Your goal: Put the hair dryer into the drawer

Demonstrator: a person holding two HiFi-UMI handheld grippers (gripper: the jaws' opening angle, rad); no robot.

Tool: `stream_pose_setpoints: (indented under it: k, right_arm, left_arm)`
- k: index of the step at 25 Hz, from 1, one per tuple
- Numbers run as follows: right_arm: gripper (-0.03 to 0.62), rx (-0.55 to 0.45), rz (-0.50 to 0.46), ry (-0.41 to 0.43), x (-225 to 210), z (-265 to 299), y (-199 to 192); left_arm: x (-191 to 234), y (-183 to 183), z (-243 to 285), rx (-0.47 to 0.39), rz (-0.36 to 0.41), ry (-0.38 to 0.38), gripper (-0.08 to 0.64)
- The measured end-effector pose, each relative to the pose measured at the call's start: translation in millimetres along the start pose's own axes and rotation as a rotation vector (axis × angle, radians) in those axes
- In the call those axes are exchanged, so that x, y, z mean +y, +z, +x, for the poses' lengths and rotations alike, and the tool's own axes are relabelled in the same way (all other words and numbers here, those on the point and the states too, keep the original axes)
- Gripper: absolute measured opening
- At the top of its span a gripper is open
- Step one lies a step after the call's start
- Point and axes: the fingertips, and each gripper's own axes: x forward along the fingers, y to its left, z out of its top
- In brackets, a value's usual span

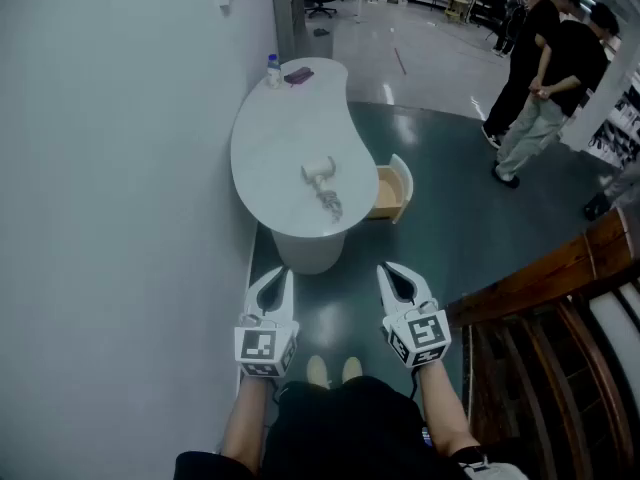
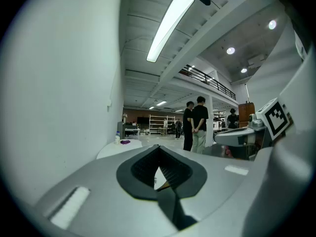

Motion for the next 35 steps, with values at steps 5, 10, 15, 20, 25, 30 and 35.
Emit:
stream_pose_setpoints:
  k: [5, 10, 15, 20, 25, 30, 35]
  right_arm:
    - [0.003, -0.001, 0.007, -0.009, 2.7, 3.1, -0.7]
    - [0.003, 0.003, 0.008, -0.037, 2.6, 6.2, 0.4]
    - [0.003, 0.016, 0.005, -0.058, 7.0, 13.3, -0.3]
    - [0.003, 0.035, -0.006, -0.081, 12.5, 23.5, -0.7]
    - [0.003, 0.033, -0.010, -0.093, 18.5, 35.7, 1.2]
    - [0.003, 0.038, -0.019, -0.096, 20.6, 48.1, 2.8]
    - [0.003, 0.047, -0.023, -0.080, 15.8, 67.0, -0.5]
  left_arm:
    - [2.3, -0.1, 2.8, 0.004, 0.003, -0.017, 0.008]
    - [4.0, 0.1, 7.0, 0.002, -0.003, -0.032, 0.008]
    - [9.3, -1.6, 13.5, 0.005, -0.007, -0.059, 0.008]
    - [23.7, -0.1, 19.6, 0.000, -0.010, -0.076, 0.008]
    - [41.3, 3.9, 28.2, -0.016, -0.004, -0.089, 0.008]
    - [52.0, 8.1, 36.3, -0.033, -0.006, -0.097, 0.008]
    - [58.0, 3.1, 53.2, -0.023, -0.019, -0.099, 0.008]
